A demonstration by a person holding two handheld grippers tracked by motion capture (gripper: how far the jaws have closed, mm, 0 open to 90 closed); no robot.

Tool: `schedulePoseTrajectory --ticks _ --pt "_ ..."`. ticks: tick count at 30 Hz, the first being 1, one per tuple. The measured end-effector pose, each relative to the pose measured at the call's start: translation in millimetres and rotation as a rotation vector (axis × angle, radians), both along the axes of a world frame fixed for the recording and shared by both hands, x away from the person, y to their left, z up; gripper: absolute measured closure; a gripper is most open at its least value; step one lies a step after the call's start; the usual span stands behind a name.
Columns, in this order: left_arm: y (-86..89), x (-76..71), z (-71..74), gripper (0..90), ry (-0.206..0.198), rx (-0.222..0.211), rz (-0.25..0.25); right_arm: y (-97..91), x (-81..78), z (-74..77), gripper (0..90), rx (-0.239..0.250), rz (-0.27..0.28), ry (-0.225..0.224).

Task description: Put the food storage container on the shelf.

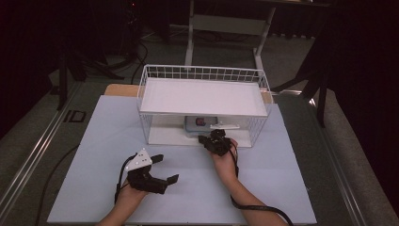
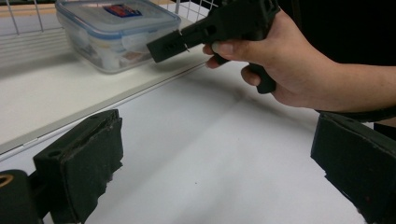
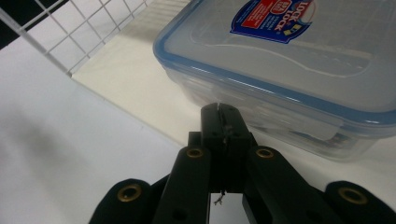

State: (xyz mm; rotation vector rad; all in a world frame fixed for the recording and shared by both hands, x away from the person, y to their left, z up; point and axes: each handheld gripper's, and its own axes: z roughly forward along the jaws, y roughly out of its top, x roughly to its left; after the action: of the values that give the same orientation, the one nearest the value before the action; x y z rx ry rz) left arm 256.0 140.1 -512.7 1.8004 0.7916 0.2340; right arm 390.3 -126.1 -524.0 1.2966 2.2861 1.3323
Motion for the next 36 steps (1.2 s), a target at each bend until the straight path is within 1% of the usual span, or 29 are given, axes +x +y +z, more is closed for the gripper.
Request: schedulePoseTrajectory --ticks 1,3,5,7,9,13,14,15,16,17,19,20,21,23,24,25,26,27,28,29,30,33,36 --pt "0.0 -0.1 -0.2 3.3 -0.001 0.0 0.001 0.8 1.8 -0.3 89.9 -0.005 -0.001 -0.009" --pt "0.0 -0.4 -0.2 3.3 -0.001 0.002 -0.003 1.8 5.0 -0.7 89.9 0.0 -0.008 -0.01" --pt "0.2 -0.6 -0.1 3.3 -0.002 0.001 -0.003 2.4 7.9 -1.0 89.9 -0.011 -0.018 -0.013" --pt "0.3 -0.6 -0.3 3.3 -0.001 -0.001 -0.004 2.4 10.0 -1.3 89.9 -0.012 -0.036 -0.008" --pt "0.6 -0.6 -0.5 3.3 0.003 -0.003 -0.004 3.2 11.7 -0.6 89.9 -0.019 -0.041 -0.007" --pt "0.6 -0.5 -1.0 3.3 0.004 -0.002 -0.005 5.2 12.9 1.5 89.9 -0.014 -0.064 0.029" --pt "0.6 -0.5 -1.0 3.3 0.004 -0.002 -0.005 4.1 16.4 0.6 89.9 -0.024 -0.052 -0.01" --pt "0.3 -0.7 -1.0 3.3 0.004 -0.001 -0.007 5.1 16.7 1.2 89.9 -0.015 -0.061 0.011" --pt "0.2 -0.8 -1.0 3.3 0.005 -0.005 -0.009 5.5 17.6 1.2 89.9 -0.013 -0.071 0.017" --pt "0.2 -0.8 -1.0 3.3 0.005 -0.005 -0.009 4.8 20.2 0.4 89.9 -0.022 -0.066 -0.008" --pt "0.2 -0.9 -1.0 3.3 0.005 -0.004 -0.009 4.8 20.2 0.4 89.9 -0.022 -0.066 -0.008" --pt "0.3 -1.0 -1.1 3.3 0.007 -0.006 -0.009 7.1 20.7 1.9 89.9 -0.01 -0.086 0.033" --pt "0.5 -0.8 -1.2 3.3 0.007 -0.005 -0.007 6.0 23.8 0.7 89.9 -0.021 -0.073 -0.006" --pt "1.0 -0.5 -1.5 3.3 0.007 -0.006 -0.007 7.0 24.8 0.8 89.9 -0.022 -0.072 -0.002" --pt "1.1 -0.4 -1.6 3.3 0.009 -0.004 -0.006 9.2 23.3 1.7 89.9 -0.015 -0.082 0.031" --pt "1.0 -0.6 -1.7 3.3 0.006 -0.003 -0.004 8.6 25.6 0.4 89.9 -0.024 -0.068 -0.001" --pt "1.1 -0.9 -1.8 3.3 0.001 0.0 0.0 9.0 25.9 0.2 89.9 -0.027 -0.068 -0.002" --pt "1.0 -1.0 -1.6 3.3 0.001 0.003 -0.001 10.6 24.2 0.9 89.9 -0.02 -0.082 0.031" --pt "1.0 -1.0 -1.6 3.3 -0.002 0.004 -0.002 10.7 24.4 0.4 89.9 -0.012 -0.079 0.031" --pt "0.8 -1.1 -1.4 3.3 -0.003 0.005 -0.005 11.0 24.1 0.5 89.8 -0.005 -0.08 0.043" --pt "0.7 -1.1 -1.3 3.3 -0.003 0.006 -0.007 9.4 25.9 -0.3 89.8 -0.017 -0.069 0.006" --pt "0.3 -1.3 -0.7 3.3 -0.001 0.007 -0.008 8.6 22.3 2.8 89.6 -0.027 -0.069 -0.008" --pt "0.0 -1.4 -0.5 3.3 0.001 0.003 -0.008 6.7 18.5 4.6 89.2 -0.02 -0.056 -0.012"
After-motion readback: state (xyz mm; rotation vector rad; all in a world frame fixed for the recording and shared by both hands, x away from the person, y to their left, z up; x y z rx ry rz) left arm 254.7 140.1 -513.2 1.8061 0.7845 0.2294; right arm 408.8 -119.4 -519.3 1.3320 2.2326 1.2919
